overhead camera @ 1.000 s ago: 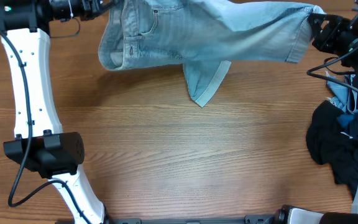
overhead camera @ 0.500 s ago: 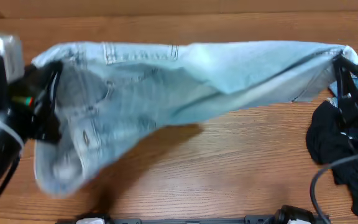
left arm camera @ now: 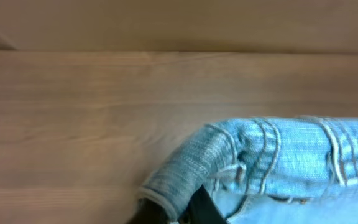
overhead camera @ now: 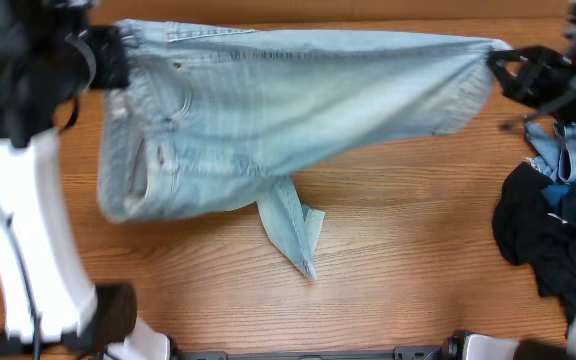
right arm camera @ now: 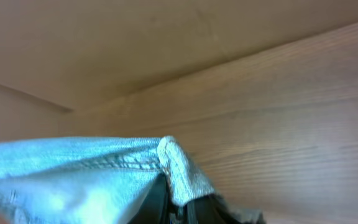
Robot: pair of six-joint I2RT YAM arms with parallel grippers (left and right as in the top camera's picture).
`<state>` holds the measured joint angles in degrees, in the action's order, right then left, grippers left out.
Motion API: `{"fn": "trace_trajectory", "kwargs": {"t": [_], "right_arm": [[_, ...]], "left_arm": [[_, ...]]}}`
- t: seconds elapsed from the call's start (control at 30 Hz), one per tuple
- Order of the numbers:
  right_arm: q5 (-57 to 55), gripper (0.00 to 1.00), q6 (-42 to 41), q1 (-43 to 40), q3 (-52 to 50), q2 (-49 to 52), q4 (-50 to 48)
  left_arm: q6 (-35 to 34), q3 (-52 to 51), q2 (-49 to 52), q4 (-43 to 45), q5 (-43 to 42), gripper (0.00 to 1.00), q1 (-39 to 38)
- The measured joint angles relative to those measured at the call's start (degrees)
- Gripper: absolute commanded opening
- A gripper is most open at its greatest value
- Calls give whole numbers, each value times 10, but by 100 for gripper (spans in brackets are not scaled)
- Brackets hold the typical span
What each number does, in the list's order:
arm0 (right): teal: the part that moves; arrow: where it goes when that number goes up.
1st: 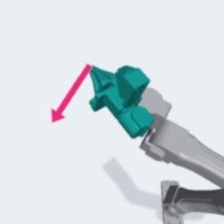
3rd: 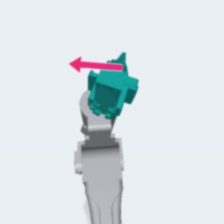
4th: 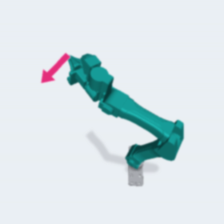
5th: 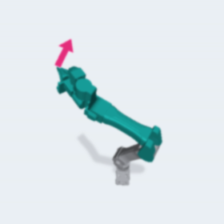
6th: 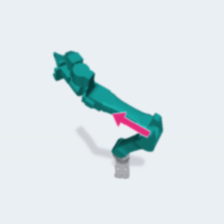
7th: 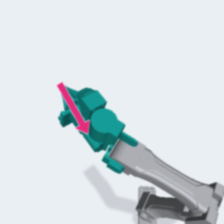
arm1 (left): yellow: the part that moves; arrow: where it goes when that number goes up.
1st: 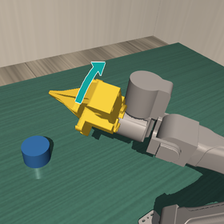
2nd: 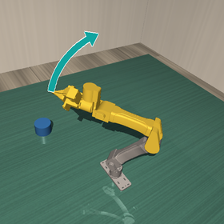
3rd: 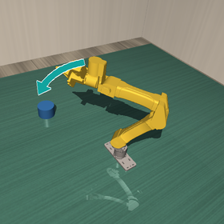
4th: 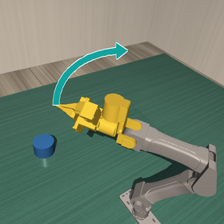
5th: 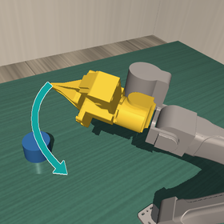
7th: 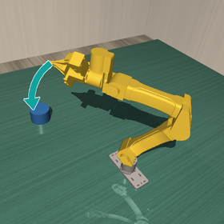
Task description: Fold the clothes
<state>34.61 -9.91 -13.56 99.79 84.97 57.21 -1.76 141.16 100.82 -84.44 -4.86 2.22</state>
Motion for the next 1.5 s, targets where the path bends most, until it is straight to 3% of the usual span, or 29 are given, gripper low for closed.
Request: {"fn": "trace_trajectory", "kwargs": {"t": [0.03, 0.07, 0.1, 0.17, 0.23, 0.3, 0.43, 0.5, 0.63, 0.9, 0.97, 1.17, 1.27, 1.33, 1.37, 1.4, 1.5], "right_arm": [[1, 11, 13, 12, 0, 59, -32], [1, 17, 19, 18, -2, 93, -60], [0, 32, 30, 25, -2, 129, -89], [-2, 50, 47, 40, -2, 185, -122], [-1, 75, 62, 49, -4, 206, -132], [-1, 80, 70, 49, -4, 199, -123], [-1, 79, 64, 52, -3, 183, -10], [-4, 79, 59, 76, -3, 182, 101], [-25, 76, 57, 166, -52, 178, 214], [-42, 69, 70, 369, -301, 175, 124], [-35, 69, 73, 410, -321, 175, 92], [-53, 68, 69, 432, -337, 175, 11], [-66, 54, 63, 432, -375, 175, -16], [-68, 31, 59, 432, -377, 175, -19], [-69, 9, 56, 432, -377, 175, -19], [-70, 4, 57, 432, -377, 175, -19], [-67, 4, 54, 432, -377, 174, -4]], "left_arm": [[0, -2, 60, 48, 9, 66, 0], [0, -3, 91, 70, 13, 69, 1], [0, -3, 116, 93, 18, 74, 3], [-1, -3, 166, 136, 28, 74, 3], [0, -3, 185, 132, 41, 74, 6], [1, -3, 182, 97, 49, 74, 12], [1, -2, 171, -28, 69, 75, 14], [1, -2, 171, -62, 74, 82, 14], [3, -32, 168, -65, 77, 79, 14], [5, -218, 167, 0, 77, 77, 14], [5, -228, 167, 7, 74, 77, 14], [5, -228, 167, 7, 68, 76, 14], [5, -228, 167, 7, 59, 76, 14], [5, -228, 167, 7, 57, 76, 14], [5, -228, 167, 7, 57, 76, 14], [5, -228, 167, 7, 55, 76, 14], [5, -228, 167, 7, 47, 76, 14]]}}
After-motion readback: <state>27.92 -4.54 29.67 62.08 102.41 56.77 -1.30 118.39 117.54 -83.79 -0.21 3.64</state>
